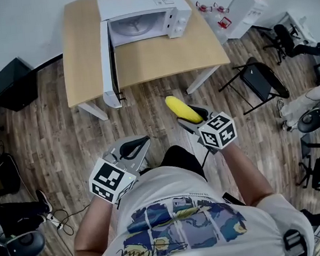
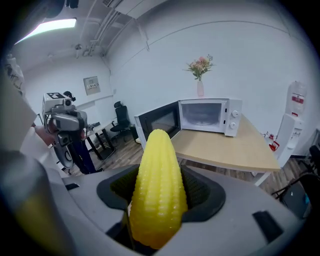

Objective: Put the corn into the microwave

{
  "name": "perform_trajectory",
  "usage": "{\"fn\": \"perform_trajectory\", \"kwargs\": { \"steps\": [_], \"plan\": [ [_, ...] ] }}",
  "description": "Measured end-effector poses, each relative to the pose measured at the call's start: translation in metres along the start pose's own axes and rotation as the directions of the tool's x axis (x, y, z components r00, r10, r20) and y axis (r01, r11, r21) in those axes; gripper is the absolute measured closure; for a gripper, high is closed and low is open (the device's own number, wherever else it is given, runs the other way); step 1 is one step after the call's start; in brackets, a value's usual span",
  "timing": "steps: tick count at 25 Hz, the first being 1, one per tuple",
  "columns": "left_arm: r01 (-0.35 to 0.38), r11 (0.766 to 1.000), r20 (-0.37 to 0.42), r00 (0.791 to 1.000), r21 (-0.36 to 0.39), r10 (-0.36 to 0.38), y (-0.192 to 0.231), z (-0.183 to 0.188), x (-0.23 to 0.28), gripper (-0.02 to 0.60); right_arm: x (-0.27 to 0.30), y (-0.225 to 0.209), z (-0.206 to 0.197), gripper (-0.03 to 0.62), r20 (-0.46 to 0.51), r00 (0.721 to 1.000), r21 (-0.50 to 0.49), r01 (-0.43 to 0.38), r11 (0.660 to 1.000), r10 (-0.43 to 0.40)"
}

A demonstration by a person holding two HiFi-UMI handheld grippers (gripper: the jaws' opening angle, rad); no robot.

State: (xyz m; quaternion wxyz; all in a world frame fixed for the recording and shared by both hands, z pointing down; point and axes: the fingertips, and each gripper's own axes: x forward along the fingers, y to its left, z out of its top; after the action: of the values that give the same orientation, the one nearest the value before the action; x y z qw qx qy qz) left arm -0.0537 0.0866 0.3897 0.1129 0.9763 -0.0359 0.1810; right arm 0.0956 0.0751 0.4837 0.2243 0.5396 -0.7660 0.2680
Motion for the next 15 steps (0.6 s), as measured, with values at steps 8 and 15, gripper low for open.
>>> {"fn": "perform_trajectory", "kwargs": {
  "steps": [8,15],
  "plan": [
    [0.029,1.000,0.078,0.997,0.001,-0.029,0.035,0.035,-0.006,0.572,0.065,-0.032,0.053,0.345,-0.047,0.999,-0.075,0.022,0.997,-0.026],
    [-0.002,1.000,0.081,0.997,0.018,0.001,0.061,0.059,0.017,0.572,0.127,-0.089,0.094,0.345,-0.066,0.998,-0.139,-0.015,0.990,0.006]
  ]
}}
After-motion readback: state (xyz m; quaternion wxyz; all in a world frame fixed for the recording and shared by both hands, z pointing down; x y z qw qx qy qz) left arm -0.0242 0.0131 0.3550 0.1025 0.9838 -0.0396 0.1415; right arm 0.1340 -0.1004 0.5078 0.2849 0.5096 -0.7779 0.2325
